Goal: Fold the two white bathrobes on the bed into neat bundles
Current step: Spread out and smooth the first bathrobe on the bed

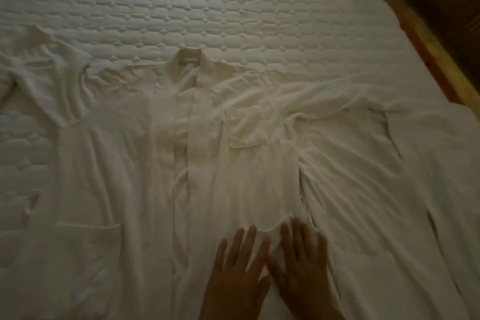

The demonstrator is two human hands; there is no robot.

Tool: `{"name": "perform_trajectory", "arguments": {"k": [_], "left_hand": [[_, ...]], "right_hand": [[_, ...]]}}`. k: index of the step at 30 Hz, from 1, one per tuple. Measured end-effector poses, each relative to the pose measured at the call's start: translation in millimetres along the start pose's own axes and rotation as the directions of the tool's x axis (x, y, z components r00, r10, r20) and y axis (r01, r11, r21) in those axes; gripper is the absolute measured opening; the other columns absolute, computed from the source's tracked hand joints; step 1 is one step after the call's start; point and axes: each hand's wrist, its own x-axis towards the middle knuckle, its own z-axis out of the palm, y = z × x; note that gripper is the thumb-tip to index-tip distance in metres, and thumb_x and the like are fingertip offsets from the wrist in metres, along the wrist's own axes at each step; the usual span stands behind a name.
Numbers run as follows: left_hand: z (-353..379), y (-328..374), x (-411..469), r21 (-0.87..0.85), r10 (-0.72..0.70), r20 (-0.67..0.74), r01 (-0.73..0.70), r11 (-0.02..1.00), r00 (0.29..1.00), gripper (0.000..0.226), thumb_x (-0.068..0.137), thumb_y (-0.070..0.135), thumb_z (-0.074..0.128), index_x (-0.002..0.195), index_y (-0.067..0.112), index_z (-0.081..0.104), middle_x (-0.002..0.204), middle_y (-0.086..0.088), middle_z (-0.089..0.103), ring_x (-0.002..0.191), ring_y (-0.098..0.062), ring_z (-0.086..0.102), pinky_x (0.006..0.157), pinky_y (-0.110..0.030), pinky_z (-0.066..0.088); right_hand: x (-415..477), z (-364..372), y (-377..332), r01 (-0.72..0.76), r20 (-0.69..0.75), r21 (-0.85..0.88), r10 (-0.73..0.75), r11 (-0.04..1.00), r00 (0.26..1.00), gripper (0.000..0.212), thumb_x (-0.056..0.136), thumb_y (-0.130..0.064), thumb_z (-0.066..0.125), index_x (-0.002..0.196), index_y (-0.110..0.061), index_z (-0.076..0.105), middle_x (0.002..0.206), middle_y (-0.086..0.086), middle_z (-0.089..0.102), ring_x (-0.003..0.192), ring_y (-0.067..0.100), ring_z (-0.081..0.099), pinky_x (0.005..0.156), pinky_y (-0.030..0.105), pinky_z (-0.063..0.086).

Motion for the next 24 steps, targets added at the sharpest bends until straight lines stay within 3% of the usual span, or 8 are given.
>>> {"name": "perform_trajectory", "arguments": {"k": [2,4,9,12,16,19,22,24], "left_hand": [[14,-18,41,0.223,0.016,-0.06,-0.002,0.975,0.998,0.067,0.087,0.059,0.054,0.149,0.034,0.047,0.157,-0.008,0.042,0.141,-0.029,0.047,0.106,-0.055,0.033],[20,-48,61,0.214,-0.009,0.096,-0.012,0.977,0.995,0.066,0.09,0.067,0.05,0.149,0.039,0.046,0.16,-0.006,0.038,0.144,-0.027,0.042,0.108,-0.056,0.032],[25,-55,69,0.173,0.046,0.024,-0.049,0.984,0.999,0.054,0.097,0.061,0.04,0.145,0.04,0.051,0.15,-0.008,0.053,0.137,-0.025,0.049,0.101,-0.051,0.04],[10,-66,92,0.17,0.083,-0.133,-0.06,0.984,0.988,0.046,0.101,0.052,0.032,0.137,0.039,0.056,0.141,-0.005,0.061,0.127,-0.021,0.058,0.093,-0.046,0.044],[-44,-107,151,0.177,-0.04,-0.332,0.104,0.979,0.943,0.06,0.102,0.058,0.026,0.152,0.027,0.041,0.16,-0.009,0.039,0.146,-0.027,0.034,0.11,-0.056,0.029],[-96,-142,201,0.216,-0.229,-0.233,0.28,0.935,0.945,0.069,0.102,0.062,0.012,0.159,0.027,0.027,0.168,-0.011,0.019,0.153,-0.035,0.021,0.117,-0.062,0.023],[-130,-182,236,0.244,-0.345,-0.184,0.382,0.891,0.921,0.073,0.092,0.073,0.002,0.156,0.042,-0.016,0.166,0.0,-0.027,0.154,-0.03,-0.018,0.122,-0.059,-0.001],[-142,-202,254,0.252,-0.353,-0.152,0.381,0.89,0.923,0.073,0.088,0.078,0.004,0.149,0.05,-0.026,0.163,0.004,-0.032,0.153,-0.028,-0.023,0.122,-0.056,-0.008]], "right_hand": [[5,11,18,-0.077,0.039,0.004,0.077,0.997,0.996,0.079,0.093,-0.069,0.031,0.151,-0.017,0.045,0.161,0.014,0.033,0.153,0.026,0.022,0.117,0.056,0.023],[5,21,22,-0.1,0.005,0.028,0.1,0.995,0.995,0.078,0.09,-0.073,0.03,0.149,-0.023,0.043,0.157,0.013,0.041,0.156,0.017,0.01,0.119,0.051,0.019],[38,15,14,-0.033,-0.201,0.098,0.052,0.995,0.978,0.058,0.092,-0.062,0.03,0.12,-0.024,0.065,0.124,0.012,0.067,0.138,0.016,0.049,0.103,0.051,0.039],[92,-3,-2,0.121,-0.456,0.179,-0.026,0.976,0.89,0.052,0.098,-0.056,0.032,0.127,-0.022,0.058,0.13,0.014,0.063,0.147,0.014,0.036,0.113,0.051,0.029],[190,-35,-37,0.175,-0.277,0.281,-0.095,0.944,0.956,0.071,0.098,-0.057,0.037,0.157,-0.018,0.029,0.164,0.018,0.026,0.153,0.032,0.022,0.12,0.056,0.018],[265,-30,-60,0.163,-0.193,0.214,-0.122,0.963,0.974,0.075,0.098,-0.058,0.036,0.161,-0.022,0.021,0.168,0.016,0.012,0.156,0.033,0.01,0.121,0.059,0.014],[318,-21,-79,0.159,-0.152,0.166,-0.134,0.973,0.979,0.075,0.097,-0.062,0.031,0.16,-0.023,0.024,0.168,0.018,0.012,0.155,0.035,0.011,0.12,0.062,0.015],[353,-16,-89,0.17,-0.139,0.139,-0.151,0.976,0.979,0.076,0.095,-0.066,0.03,0.16,-0.025,0.026,0.167,0.018,0.015,0.154,0.034,0.014,0.12,0.061,0.013]]}}
